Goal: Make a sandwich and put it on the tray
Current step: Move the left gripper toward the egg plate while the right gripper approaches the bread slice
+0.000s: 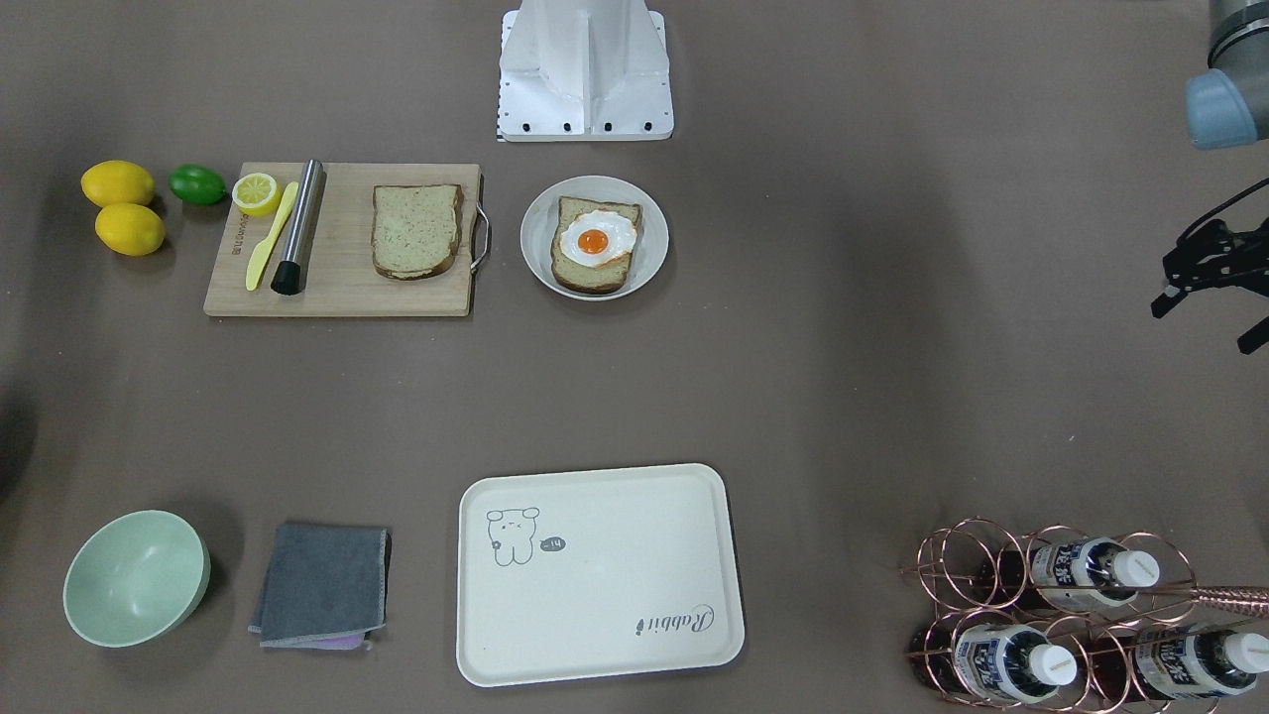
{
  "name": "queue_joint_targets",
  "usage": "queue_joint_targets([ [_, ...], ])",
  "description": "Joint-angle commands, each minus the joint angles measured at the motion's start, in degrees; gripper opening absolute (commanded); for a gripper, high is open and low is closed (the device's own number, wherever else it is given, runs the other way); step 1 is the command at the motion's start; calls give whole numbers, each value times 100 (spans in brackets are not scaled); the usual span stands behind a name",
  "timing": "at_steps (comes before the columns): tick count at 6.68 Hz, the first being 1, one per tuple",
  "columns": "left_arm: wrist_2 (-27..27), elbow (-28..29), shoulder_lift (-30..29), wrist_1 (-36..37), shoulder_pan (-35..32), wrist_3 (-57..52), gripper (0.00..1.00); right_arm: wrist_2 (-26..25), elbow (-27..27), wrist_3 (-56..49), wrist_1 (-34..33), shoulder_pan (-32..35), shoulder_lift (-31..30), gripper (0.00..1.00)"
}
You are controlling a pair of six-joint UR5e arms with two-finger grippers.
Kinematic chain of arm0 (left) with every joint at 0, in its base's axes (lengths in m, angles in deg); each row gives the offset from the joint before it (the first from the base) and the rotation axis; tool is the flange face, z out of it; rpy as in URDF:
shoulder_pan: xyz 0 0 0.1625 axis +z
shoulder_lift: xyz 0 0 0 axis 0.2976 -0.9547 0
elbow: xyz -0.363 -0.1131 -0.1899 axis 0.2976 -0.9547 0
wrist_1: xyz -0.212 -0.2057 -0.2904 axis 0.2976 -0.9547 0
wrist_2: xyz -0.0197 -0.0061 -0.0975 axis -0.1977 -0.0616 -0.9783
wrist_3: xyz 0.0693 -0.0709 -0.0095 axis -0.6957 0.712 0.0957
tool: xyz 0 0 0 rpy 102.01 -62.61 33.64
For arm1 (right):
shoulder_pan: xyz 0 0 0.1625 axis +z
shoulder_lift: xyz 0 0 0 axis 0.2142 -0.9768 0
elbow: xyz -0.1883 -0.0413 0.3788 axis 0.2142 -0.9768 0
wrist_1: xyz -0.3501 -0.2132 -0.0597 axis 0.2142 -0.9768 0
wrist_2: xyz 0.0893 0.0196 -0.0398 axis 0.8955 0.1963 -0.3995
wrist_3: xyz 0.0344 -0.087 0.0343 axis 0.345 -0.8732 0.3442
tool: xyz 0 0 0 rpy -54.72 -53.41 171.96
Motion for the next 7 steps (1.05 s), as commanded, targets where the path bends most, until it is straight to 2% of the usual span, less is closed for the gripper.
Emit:
queue_joint_targets([
  [1, -11, -596, -60, -111, 817, 1312, 100, -475, 515, 2182, 503, -1213, 83, 100],
  [2, -2, -799, -104, -347, 1195, 2023, 100, -512, 866, 2850, 512, -1610, 110, 100],
  [3, 50, -827, -104, -889, 1634, 2909, 99, -721, 1200, 3414, 512, -2118, 110, 100],
  [4, 373, -871, -121, -1233, 2004, 3666, 100, -1132, 1325, 3950, 564, -2663, 119, 100],
  [5, 976, -1002, -139, -1237, 2556, 4031, 100, -1475, 1335, 4530, 800, -3077, 223, 100],
  [7, 1787, -1003, -620, -1202, 3523, 4882, 100, -2232, 1632, 5331, 837, -3965, 346, 99],
])
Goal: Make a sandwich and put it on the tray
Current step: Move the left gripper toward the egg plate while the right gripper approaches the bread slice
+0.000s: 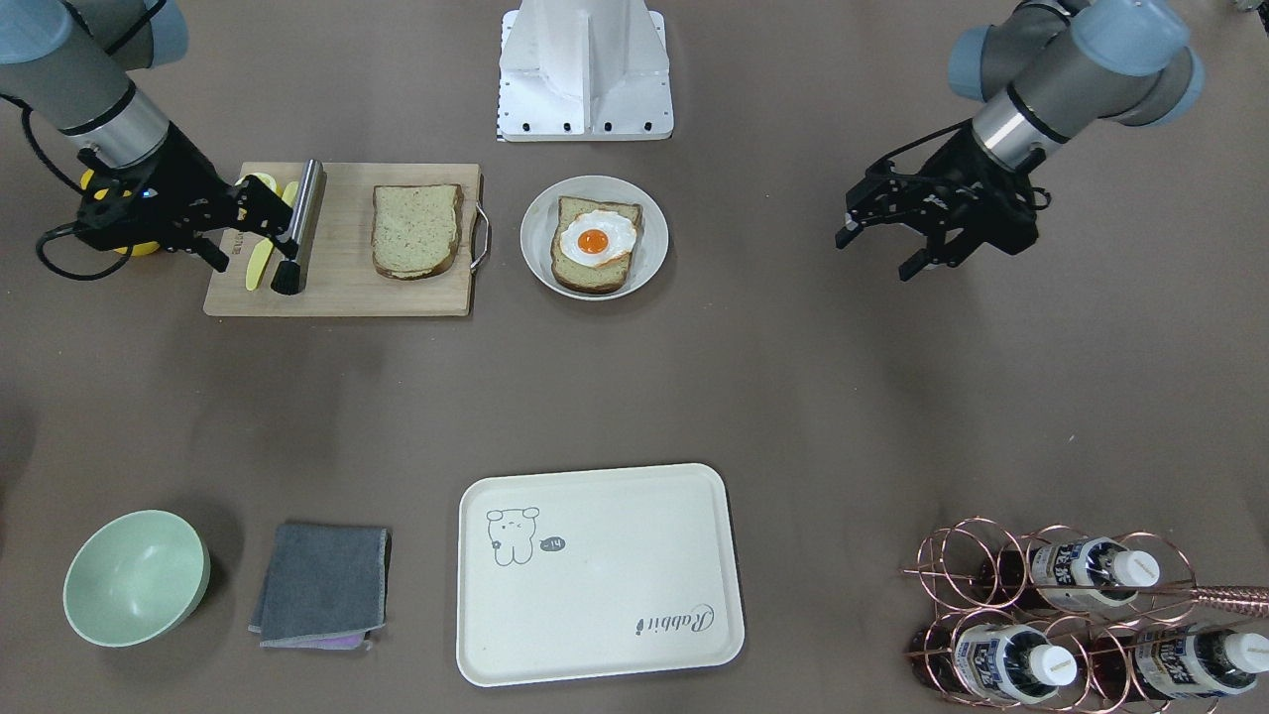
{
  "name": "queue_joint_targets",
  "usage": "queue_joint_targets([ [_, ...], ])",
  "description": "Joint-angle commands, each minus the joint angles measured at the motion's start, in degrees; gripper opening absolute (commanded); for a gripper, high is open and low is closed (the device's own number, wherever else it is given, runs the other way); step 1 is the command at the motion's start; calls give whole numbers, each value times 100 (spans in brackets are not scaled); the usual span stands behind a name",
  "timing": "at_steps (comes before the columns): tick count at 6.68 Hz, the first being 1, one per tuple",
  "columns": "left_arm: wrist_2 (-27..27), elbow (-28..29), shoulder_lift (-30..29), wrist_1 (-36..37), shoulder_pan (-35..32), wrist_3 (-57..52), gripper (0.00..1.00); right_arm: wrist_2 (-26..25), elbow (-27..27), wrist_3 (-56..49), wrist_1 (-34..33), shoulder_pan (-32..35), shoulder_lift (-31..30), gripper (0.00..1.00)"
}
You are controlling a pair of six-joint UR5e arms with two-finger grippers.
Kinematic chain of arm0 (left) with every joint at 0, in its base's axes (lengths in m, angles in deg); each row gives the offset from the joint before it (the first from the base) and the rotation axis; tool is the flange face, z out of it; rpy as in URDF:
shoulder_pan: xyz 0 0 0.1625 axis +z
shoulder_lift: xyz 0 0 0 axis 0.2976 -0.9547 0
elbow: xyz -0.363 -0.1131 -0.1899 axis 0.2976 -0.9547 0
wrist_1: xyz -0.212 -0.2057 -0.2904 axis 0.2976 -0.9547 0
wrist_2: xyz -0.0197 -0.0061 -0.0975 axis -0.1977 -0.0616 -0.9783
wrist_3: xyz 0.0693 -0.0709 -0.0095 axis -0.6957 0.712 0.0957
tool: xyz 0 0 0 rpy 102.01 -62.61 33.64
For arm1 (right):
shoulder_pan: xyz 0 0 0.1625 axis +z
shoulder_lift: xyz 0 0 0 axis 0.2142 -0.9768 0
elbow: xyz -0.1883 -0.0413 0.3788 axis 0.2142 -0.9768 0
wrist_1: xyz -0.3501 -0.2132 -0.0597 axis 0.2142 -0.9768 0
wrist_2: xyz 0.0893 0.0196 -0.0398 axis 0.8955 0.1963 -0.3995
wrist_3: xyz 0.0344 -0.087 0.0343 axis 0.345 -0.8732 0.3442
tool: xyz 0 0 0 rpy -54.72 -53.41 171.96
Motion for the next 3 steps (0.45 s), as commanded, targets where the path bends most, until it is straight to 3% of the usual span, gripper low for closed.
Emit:
queue_joint_targets([
  [1, 1051, -5, -444, 11, 1080, 830, 100, -719, 195, 703, 30, -836, 146, 99],
  [3, 1687, 4, -813, 368, 1655, 1149, 100, -1283, 161, 899, 48, -1426, 155, 100],
])
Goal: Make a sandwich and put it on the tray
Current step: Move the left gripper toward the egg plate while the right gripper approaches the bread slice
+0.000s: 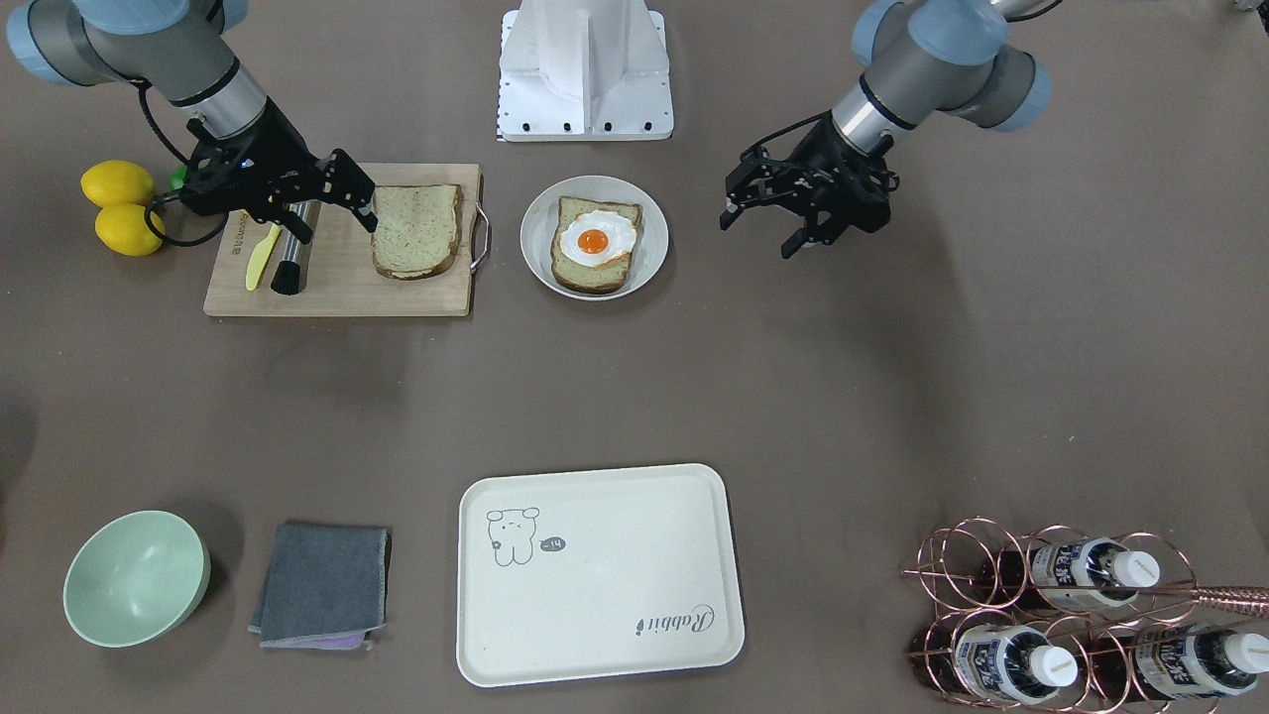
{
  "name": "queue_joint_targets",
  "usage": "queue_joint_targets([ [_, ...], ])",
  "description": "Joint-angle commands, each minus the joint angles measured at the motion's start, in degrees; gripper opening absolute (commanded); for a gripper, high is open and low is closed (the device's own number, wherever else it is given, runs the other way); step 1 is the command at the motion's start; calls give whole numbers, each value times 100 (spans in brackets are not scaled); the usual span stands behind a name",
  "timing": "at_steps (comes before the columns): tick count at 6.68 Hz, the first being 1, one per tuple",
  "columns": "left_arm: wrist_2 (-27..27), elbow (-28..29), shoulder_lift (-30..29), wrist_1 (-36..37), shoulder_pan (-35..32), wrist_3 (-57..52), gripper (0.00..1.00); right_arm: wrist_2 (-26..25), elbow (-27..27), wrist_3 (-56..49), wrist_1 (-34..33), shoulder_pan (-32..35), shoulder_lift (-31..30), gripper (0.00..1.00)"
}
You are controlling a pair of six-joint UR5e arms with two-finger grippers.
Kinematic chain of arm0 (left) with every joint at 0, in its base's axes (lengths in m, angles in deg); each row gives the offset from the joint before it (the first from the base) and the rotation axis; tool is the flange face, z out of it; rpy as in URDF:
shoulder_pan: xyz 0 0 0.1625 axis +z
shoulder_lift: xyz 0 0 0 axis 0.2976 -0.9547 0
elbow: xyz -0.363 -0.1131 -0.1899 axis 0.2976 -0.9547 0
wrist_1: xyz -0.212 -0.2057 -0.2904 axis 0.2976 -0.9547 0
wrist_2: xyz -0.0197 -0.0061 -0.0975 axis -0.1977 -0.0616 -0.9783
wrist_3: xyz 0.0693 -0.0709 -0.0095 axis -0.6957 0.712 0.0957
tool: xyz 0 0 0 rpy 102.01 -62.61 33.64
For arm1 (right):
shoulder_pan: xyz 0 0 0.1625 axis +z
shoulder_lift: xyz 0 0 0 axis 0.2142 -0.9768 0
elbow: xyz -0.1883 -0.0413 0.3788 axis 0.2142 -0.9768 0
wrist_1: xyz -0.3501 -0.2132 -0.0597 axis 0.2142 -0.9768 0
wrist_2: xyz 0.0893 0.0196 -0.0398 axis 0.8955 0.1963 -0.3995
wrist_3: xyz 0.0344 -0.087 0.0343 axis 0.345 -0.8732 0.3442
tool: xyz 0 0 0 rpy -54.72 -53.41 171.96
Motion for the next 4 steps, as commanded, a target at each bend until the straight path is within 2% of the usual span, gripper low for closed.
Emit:
queue_joint_targets([
  [1, 404, 1, -317, 314, 322, 151, 99, -292, 14, -13, 14, -418, -41, 100],
  [4, 404, 1, -344, 315, 331, 151, 99, -661, -56, -94, 679, -849, -488, 99],
])
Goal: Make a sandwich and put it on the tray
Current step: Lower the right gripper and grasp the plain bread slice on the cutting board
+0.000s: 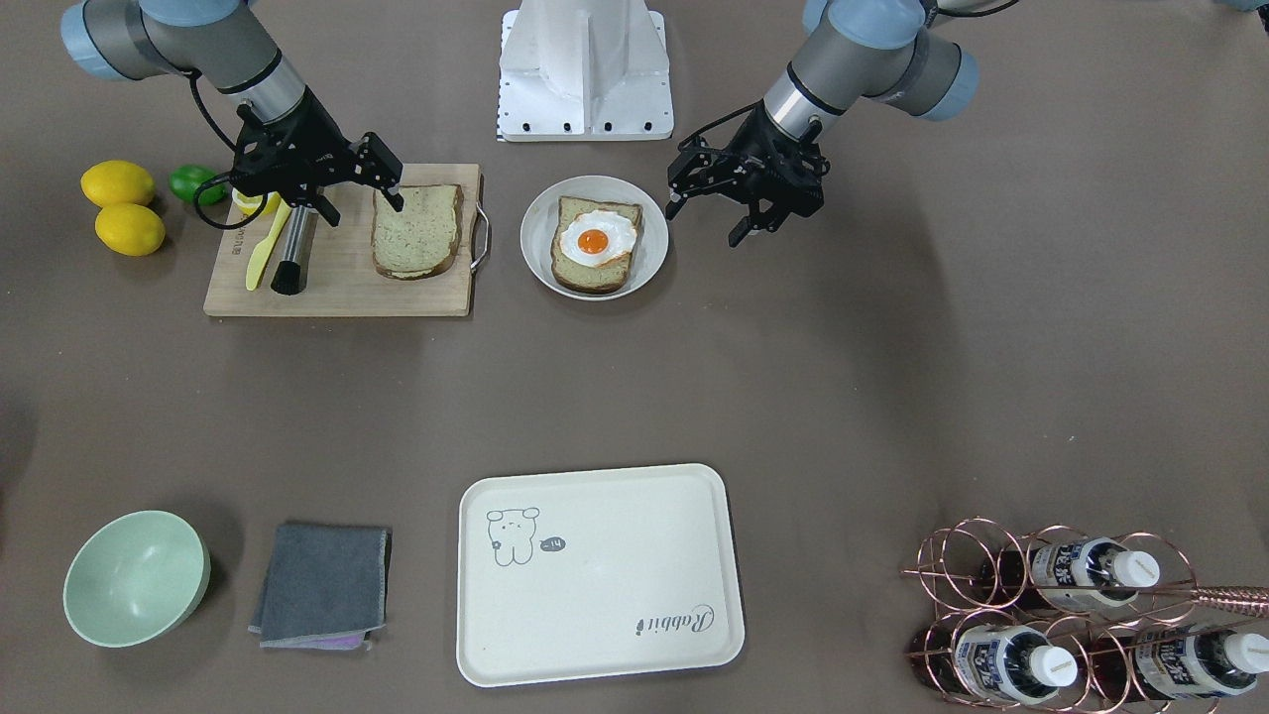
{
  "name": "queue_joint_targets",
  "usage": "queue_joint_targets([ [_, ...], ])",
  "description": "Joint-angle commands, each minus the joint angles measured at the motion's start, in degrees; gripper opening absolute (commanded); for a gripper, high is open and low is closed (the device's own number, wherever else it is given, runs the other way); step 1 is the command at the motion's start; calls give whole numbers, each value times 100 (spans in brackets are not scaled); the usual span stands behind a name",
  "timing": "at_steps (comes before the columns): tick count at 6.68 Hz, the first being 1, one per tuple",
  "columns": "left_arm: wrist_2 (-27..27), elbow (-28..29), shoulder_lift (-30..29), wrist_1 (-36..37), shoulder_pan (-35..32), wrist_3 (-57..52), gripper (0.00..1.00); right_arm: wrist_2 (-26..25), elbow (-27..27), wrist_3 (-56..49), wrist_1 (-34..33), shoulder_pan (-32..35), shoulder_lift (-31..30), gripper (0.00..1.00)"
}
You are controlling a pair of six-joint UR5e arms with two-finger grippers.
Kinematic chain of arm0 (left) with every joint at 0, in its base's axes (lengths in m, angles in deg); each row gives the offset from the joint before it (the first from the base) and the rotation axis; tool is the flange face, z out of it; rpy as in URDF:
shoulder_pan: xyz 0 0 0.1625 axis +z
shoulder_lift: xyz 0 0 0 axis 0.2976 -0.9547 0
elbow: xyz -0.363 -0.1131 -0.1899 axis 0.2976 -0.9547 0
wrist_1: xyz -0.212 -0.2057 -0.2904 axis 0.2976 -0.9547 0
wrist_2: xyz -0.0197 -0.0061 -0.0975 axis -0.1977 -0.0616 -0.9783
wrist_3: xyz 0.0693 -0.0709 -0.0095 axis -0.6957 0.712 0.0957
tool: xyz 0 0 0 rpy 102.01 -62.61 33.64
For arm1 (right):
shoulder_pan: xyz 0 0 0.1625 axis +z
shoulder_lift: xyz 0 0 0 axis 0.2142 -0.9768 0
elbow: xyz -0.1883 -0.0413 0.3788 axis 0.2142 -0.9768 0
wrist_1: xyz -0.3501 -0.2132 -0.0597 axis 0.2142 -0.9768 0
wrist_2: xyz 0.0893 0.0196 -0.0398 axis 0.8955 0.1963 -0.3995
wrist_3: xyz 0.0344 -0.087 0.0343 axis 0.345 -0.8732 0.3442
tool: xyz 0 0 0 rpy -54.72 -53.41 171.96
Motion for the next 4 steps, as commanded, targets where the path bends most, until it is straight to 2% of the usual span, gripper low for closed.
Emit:
queue_joint_targets([
  [1, 5, 17, -47, 6, 2, 2, 99, -143, -30, 34, 307, -203, -220, 97],
  [2, 5, 17, -48, 6, 10, -7, 99, -160, -38, 43, 307, -230, -221, 87],
  [3, 5, 26, -48, 6, 10, -7, 99, -239, -38, 226, 307, -300, -221, 69],
  [4, 5, 43, -48, 6, 10, -7, 99, -448, -56, 288, 307, -440, -221, 58],
])
